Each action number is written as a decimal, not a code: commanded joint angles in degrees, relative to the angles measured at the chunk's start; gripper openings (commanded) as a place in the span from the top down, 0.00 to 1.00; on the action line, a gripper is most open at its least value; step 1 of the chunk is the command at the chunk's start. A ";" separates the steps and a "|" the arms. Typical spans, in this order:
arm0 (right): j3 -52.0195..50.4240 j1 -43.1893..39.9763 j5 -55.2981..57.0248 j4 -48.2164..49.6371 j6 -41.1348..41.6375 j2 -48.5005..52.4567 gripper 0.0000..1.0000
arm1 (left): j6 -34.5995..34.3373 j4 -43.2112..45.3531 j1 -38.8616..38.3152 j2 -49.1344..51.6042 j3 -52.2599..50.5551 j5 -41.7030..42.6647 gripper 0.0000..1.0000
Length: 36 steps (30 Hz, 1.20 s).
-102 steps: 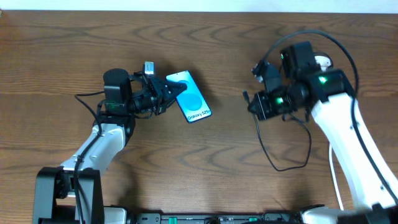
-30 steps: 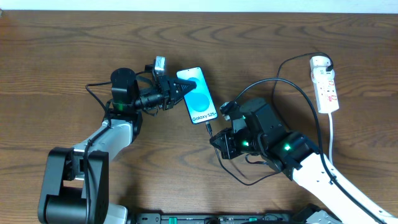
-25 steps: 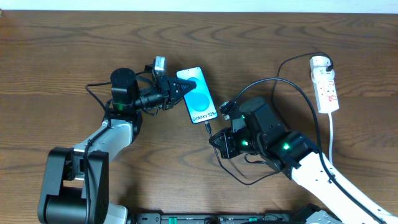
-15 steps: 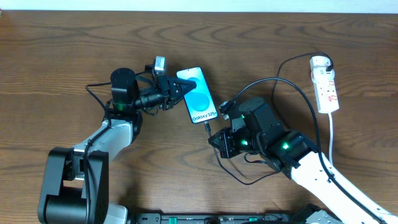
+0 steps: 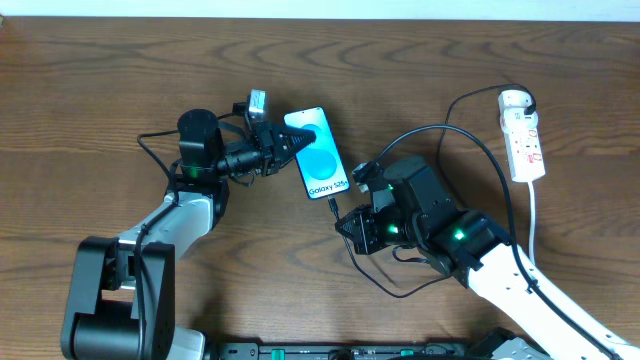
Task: Plug charger to phone and switch on socket
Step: 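Push the USB-C plug up into the phone's port with the right gripper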
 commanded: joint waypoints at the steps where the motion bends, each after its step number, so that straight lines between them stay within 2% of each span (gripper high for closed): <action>1: -0.15 0.24 -0.83 0.00 0.63 0.13 0.99 | 2.36 0.55 -0.09 -0.13 0.92 1.18 0.93; 15: -0.15 0.24 -0.81 -2.75 0.66 0.13 0.99 | 2.95 0.55 -0.09 -0.13 0.92 1.16 0.93; 36: -0.15 0.24 -0.11 0.22 0.66 0.13 0.99 | 2.89 0.55 -0.09 -0.13 0.92 1.20 0.93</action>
